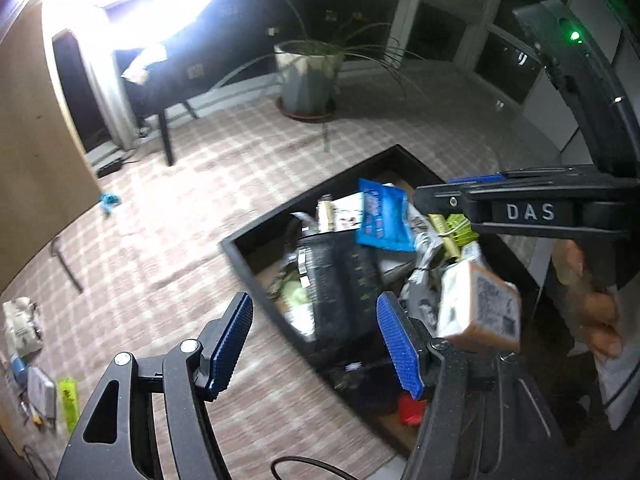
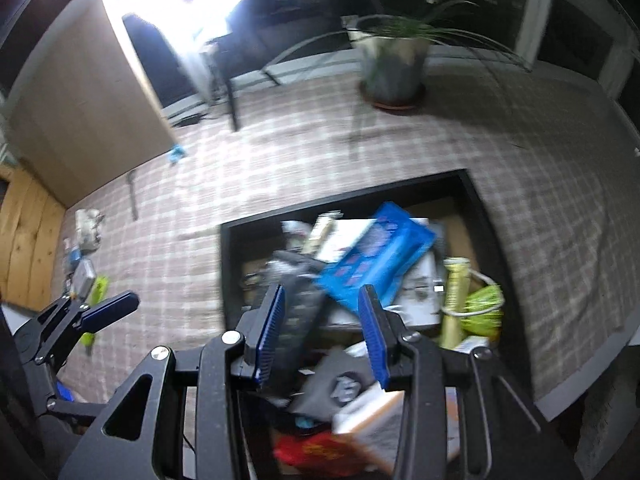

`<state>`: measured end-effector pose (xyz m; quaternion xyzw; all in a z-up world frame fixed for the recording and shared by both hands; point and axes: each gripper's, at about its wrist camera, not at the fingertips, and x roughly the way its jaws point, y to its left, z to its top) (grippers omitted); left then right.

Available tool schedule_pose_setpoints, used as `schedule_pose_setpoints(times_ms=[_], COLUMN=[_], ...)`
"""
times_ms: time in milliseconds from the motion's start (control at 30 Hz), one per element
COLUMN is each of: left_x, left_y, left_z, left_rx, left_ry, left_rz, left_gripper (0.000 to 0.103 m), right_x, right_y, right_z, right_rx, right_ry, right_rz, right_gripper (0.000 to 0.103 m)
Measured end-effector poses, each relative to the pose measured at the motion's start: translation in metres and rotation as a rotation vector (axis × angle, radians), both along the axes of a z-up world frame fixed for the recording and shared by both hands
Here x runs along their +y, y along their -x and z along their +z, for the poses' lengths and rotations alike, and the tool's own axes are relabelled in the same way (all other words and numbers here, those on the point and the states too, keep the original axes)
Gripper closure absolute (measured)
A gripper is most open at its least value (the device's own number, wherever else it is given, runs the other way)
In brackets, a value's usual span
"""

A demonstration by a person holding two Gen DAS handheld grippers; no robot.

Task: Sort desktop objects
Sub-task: 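Grasp the yellow-green tube with the right tool and lift it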

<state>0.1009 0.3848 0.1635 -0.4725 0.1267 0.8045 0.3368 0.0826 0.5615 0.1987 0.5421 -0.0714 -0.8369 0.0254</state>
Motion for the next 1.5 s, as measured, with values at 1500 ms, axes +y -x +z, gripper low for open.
schedule_pose_setpoints(times_ms=[1500], left_x=[-0.355], left_y=[0.046], left_z=[-0.147], left_rx=[-0.287], left_ry=[0.065], left_rz=[0.422], left_gripper=[0.055], right_x=[-0.406], right_y=[0.022], right_z=[-0.181], right_rx=[-0.399], right_ry=[0.344], right_rz=[0.364], right_gripper=[0.072])
